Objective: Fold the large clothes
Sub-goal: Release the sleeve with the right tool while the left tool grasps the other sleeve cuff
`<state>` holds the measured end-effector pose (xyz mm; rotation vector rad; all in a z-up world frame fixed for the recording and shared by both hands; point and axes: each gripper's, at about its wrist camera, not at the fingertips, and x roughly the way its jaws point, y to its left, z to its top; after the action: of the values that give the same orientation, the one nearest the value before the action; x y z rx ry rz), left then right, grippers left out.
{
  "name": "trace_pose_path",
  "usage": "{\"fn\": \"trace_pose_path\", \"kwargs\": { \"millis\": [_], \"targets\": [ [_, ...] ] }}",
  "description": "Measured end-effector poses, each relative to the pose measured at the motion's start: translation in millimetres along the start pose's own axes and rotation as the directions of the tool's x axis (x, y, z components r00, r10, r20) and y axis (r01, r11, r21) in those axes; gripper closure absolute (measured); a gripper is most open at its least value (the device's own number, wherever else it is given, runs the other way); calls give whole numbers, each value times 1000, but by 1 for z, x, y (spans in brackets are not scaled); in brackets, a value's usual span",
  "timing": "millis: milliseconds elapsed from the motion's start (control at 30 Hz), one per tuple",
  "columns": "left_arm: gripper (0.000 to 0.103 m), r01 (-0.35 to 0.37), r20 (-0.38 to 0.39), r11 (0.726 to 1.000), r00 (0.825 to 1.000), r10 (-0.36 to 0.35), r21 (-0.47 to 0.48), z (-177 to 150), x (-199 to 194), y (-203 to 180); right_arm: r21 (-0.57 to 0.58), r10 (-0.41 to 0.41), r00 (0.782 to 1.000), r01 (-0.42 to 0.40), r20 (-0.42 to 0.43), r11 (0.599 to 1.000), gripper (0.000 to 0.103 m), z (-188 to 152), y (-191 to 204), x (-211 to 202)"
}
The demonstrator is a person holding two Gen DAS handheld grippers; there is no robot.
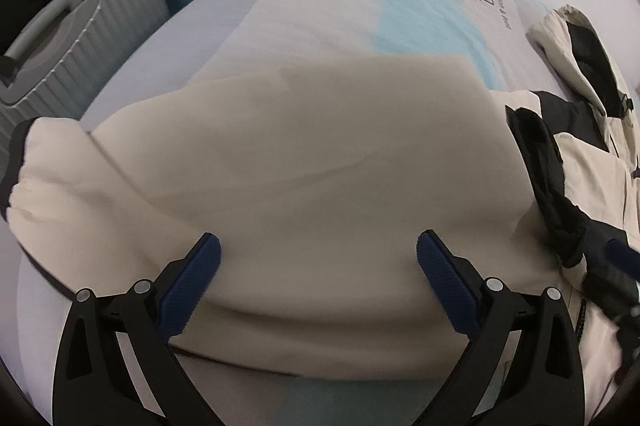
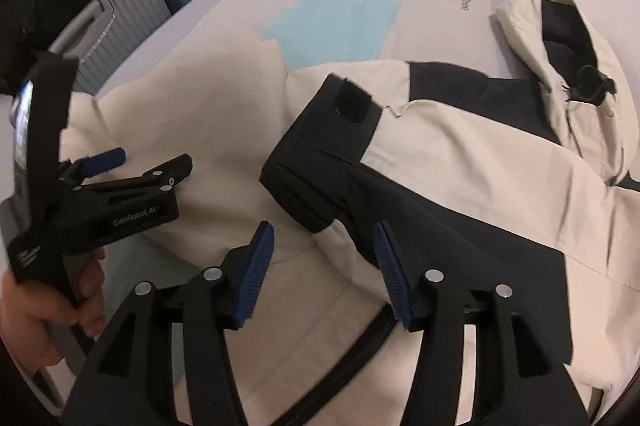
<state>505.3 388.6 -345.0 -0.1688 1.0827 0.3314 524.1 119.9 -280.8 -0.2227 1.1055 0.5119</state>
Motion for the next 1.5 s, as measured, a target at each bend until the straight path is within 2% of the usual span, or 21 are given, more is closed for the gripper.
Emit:
{"fn": "trace_pose_path", "kwargs": {
  "millis": [133,200,300,433,533,633,733,967,1100,1167,1333,1433,1500],
  "targets": [
    [7,-13,19,1000,1000,13,-19,-4,-17,23,4,-12,1000,12,29,1000,53,10,-6,-15],
    [6,-43,28,999,999,44,-32,-8,-27,42,13,-18,999,17,33,1000,53,18,-12,-14],
    [6,-90,22,990,995,93,-109,-17,-38,94,37,-35,999,33,41,999,53,23,-23,-13],
    [6,-140,3,970,990,144,-198,-20,-40,157,41,-102,994,101,25,994,53,23,-43,-7],
    [6,-125,12,949,991,134,-288,-15,-43,205,70,-136,991,137,-16,988,53,18,-62,-7],
    [6,-60,24,928,997,74,-369,-6,-40,243,103,-172,984,177,-56,979,53,8,-81,-13],
    [6,-19,-6,906,1000,18,-424,1,-28,265,105,-211,975,218,-71,970,53,1,-91,-21],
    [7,-17,-33,916,999,5,-402,8,-13,269,142,-254,963,264,-89,954,53,-9,-107,-24],
    [7,-8,-51,910,999,-14,-415,6,-5,274,195,-277,957,289,-85,937,53,-17,-132,-24],
    [8,-32,-94,918,996,-6,-396,5,3,273,217,-293,951,308,-97,926,53,-20,-150,-25],
    [22,-10,-84,927,996,-23,-376,8,5,269,307,-344,927,373,-147,875,53,-44,-208,-36],
    [32,-18,-84,923,996,-15,-384,8,3,270,309,-419,895,447,-156,840,53,-57,-245,-52],
    [43,-17,-75,919,997,-14,-394,9,-2,271,360,-399,899,437,-180,824,55,-68,-270,-59]
  ]
}}
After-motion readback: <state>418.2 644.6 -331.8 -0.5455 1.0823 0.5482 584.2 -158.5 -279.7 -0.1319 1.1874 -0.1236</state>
